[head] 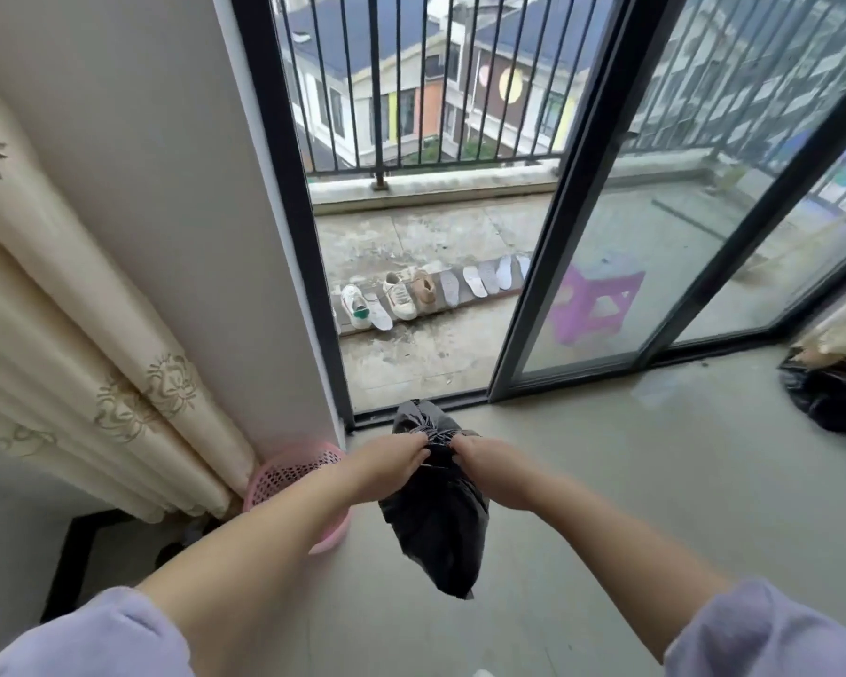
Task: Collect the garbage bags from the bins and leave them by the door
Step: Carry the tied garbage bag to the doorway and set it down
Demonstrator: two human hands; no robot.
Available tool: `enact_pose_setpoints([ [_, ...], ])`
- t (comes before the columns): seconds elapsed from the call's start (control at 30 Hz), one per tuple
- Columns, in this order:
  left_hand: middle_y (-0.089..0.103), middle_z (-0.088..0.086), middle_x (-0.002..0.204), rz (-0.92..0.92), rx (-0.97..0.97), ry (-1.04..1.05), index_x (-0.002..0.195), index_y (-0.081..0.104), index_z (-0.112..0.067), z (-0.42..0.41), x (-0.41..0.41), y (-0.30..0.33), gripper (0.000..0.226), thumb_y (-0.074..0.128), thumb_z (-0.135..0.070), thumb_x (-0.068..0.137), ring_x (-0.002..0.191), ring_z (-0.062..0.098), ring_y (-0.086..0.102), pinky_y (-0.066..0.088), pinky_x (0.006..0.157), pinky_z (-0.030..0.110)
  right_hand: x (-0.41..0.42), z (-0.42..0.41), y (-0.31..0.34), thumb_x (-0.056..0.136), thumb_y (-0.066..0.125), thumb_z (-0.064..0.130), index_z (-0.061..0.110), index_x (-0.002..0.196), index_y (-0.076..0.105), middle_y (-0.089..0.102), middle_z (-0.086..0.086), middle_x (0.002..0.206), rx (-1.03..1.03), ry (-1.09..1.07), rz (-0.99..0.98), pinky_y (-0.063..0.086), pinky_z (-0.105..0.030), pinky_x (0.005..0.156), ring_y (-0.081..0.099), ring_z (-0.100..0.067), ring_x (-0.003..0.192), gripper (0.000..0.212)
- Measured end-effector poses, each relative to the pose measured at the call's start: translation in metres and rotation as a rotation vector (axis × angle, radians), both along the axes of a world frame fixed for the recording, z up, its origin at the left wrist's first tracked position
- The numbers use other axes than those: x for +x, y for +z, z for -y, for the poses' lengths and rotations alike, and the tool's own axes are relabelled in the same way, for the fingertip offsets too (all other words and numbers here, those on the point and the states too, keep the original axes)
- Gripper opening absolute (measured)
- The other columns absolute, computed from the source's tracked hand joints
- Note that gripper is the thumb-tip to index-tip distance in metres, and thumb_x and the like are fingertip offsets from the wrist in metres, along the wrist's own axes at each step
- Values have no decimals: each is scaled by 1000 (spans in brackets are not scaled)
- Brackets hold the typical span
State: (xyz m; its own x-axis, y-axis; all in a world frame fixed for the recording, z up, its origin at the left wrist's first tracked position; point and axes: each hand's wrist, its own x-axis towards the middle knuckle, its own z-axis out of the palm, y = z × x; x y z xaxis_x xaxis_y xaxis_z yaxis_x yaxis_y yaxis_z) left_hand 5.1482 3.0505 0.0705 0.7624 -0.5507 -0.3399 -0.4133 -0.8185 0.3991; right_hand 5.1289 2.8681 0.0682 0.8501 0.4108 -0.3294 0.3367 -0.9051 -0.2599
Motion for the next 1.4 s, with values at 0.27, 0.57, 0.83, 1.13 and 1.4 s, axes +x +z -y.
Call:
enact_pose_setpoints([
  [0.27, 61, 12, 99, 103, 39, -368, 96, 48, -10, 22, -28, 30, 22, 32, -25, 101, 91, 29, 58, 40, 74, 36, -88, 8, 33, 102, 29, 33, 8, 112, 49, 58, -12, 121, 26, -308, 33, 40, -37, 84, 55, -29, 110, 33],
  [0.57, 60, 15, 106, 114, 69, -733, 105, 48, -6, 137, -127, 43, 28, 30, -28, 102, 96, 33, 58, 40, 76, 40, -247, 78, 47, 102, 24, 35, 14, 125, 48, 58, -8, 125, 23, -708, 62, 44, -37, 87, 55, -29, 114, 39],
  [0.83, 48, 5, 76, 85, 11, -1119, 113, 53, 2, 302, -314, 54, 30, 33, -17, 101, 65, 18, 49, 38, 59, 14, -467, 177, 40, 102, 30, 33, 9, 113, 50, 61, -14, 115, 22, -1136, 83, 44, -37, 81, 59, -33, 105, 33],
  [1.13, 60, 18, 103, 116, 50, -1474, 104, 48, -6, 453, -541, 54, 28, 29, -27, 103, 87, 34, 57, 43, 73, 43, -709, 270, 46, 101, 30, 36, 10, 104, 50, 60, -12, 113, 64, -1526, 41, 41, -37, 76, 58, -33, 103, 32],
  [1.4, 63, 16, 105, 67, 6, -1804, 109, 50, -6, 560, -728, 52, 32, 28, -29, 103, 96, 33, 59, 38, 73, 33, -886, 316, 46, 103, 27, 31, 5, 105, 49, 61, -18, 103, -18, -1785, 43, 35, -31, 67, 58, -33, 89, 34],
])
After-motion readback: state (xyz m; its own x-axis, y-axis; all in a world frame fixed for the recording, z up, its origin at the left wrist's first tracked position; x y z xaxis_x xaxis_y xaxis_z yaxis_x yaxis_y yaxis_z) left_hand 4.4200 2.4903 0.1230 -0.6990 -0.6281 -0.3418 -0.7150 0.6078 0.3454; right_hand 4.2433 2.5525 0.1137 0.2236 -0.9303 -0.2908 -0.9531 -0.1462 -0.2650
